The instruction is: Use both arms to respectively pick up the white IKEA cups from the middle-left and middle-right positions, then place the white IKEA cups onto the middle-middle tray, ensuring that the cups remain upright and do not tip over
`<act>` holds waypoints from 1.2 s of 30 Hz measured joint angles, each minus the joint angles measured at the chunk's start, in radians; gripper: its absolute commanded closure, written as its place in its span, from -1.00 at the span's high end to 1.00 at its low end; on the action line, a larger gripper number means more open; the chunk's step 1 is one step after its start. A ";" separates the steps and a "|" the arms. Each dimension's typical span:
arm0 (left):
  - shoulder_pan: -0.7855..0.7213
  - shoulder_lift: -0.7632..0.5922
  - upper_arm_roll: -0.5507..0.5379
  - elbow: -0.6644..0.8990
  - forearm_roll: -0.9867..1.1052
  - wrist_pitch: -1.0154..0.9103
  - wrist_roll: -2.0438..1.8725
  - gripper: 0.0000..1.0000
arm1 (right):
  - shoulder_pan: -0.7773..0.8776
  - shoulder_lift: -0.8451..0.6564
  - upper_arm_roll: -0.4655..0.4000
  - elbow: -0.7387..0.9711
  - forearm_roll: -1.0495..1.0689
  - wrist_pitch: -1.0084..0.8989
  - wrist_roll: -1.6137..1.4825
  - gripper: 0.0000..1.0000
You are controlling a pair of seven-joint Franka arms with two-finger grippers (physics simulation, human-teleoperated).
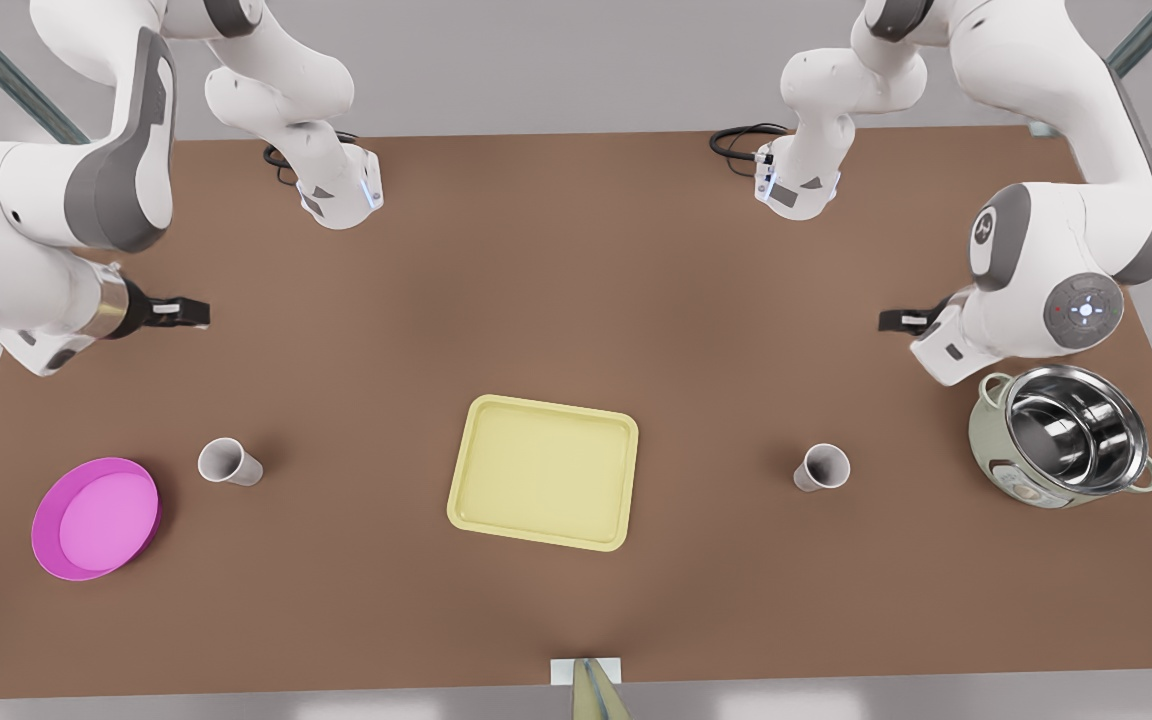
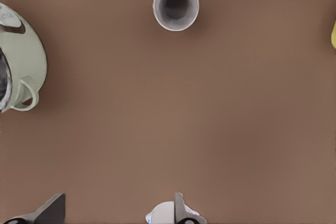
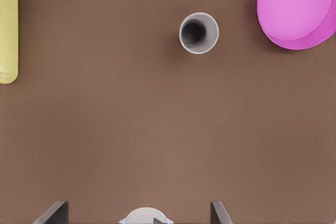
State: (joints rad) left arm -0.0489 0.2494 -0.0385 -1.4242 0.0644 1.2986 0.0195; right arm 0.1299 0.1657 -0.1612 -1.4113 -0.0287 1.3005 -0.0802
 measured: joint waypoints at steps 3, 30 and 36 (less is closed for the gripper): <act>-0.004 -0.003 0.004 0.002 -0.004 0.060 -0.014 1.00 | -0.005 0.016 -0.002 0.002 -0.001 0.083 -0.004 1.00; 0.006 0.445 0.027 -0.096 -0.032 0.690 -0.085 1.00 | -0.217 0.492 -0.001 -0.093 0.140 0.631 -0.054 1.00; 0.007 0.477 0.027 -0.096 -0.070 0.726 -0.092 -0.07 | -0.234 0.468 0.000 -0.184 0.156 0.698 -0.071 1.00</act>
State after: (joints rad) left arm -0.0420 0.7266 -0.0114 -1.5200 -0.0054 2.0248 -0.0725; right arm -0.1040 0.6341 -0.1616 -1.5955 0.1275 1.9987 -0.1514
